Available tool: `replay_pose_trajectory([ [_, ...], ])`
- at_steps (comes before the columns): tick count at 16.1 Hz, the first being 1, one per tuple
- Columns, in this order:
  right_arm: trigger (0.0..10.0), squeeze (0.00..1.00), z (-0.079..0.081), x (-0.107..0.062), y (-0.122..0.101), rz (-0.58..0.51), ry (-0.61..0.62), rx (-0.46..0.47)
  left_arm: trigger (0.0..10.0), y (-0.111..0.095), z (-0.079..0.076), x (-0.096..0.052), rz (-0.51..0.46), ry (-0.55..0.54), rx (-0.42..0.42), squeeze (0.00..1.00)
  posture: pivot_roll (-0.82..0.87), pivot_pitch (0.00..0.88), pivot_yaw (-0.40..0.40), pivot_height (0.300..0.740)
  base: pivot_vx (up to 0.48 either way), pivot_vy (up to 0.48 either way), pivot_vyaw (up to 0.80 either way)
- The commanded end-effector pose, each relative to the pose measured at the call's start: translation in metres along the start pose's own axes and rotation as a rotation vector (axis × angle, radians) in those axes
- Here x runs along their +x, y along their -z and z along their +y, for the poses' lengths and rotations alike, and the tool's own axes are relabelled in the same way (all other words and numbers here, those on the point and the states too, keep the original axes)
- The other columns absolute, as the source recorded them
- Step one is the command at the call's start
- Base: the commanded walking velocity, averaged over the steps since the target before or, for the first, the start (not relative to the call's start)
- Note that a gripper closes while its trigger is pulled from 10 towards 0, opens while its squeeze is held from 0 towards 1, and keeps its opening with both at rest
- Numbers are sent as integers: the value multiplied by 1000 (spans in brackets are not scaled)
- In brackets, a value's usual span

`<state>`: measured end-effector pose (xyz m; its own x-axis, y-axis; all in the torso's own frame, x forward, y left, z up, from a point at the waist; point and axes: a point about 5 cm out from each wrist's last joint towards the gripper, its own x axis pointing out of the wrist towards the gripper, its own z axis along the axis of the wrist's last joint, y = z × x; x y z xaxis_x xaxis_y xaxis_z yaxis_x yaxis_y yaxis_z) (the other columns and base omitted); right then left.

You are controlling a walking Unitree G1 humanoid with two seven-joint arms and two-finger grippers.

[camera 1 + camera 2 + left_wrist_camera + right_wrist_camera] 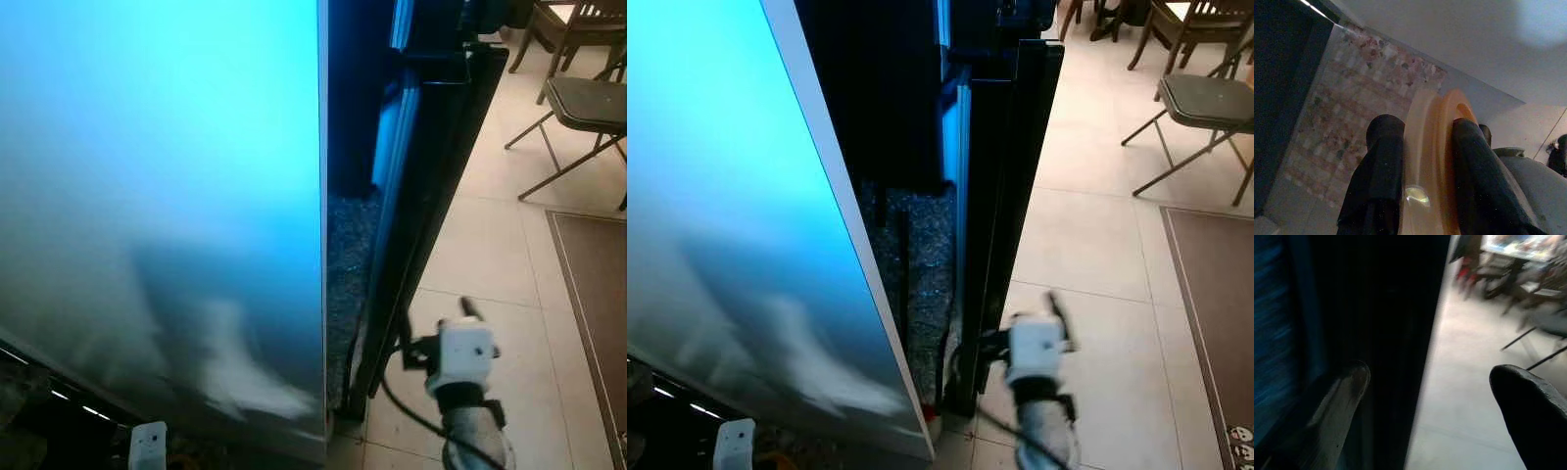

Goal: Restocking fridge

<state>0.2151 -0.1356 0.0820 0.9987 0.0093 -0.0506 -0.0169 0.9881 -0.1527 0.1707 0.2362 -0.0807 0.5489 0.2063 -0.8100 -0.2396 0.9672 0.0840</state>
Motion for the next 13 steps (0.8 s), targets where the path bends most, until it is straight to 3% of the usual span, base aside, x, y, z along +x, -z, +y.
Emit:
replay_pose_trajectory([
  [1, 10000, 1000, 6, -3, 2, 38, -50, 5, 10000, 6, 5, -1, 17, -22, -8, 0, -140, 56, 85, 740, 0, 0, 0],
  [2, 10000, 1000, 10, -3, 5, 57, -86, -12, 10000, 6, 4, -1, 17, -22, -8, 0, -139, 58, 83, 740, 0, 0, 0],
  [4, 10000, 176, 5, 4, -1, 17, -52, -16, 10000, 5, 4, -1, 17, -24, -11, 0, -133, 56, 83, 740, 0, 0, 0],
  [5, 10000, 0, 3, 10, -7, -9, -45, -17, 10000, 5, 4, -1, 16, -23, -15, 0, -139, 59, 87, 740, 0, 0, 0],
  [9, 10000, 0, 8, 23, -13, -32, -98, -25, 10000, 4, 3, -1, 14, -17, -11, 0, -133, 56, 87, 740, 0, 0, 0],
  [13, 10000, 0, 19, 23, -11, -23, -196, -34, 10000, 4, 3, -1, 14, -18, -11, 0, -137, 58, 86, 740, 0, 0, 0],
])
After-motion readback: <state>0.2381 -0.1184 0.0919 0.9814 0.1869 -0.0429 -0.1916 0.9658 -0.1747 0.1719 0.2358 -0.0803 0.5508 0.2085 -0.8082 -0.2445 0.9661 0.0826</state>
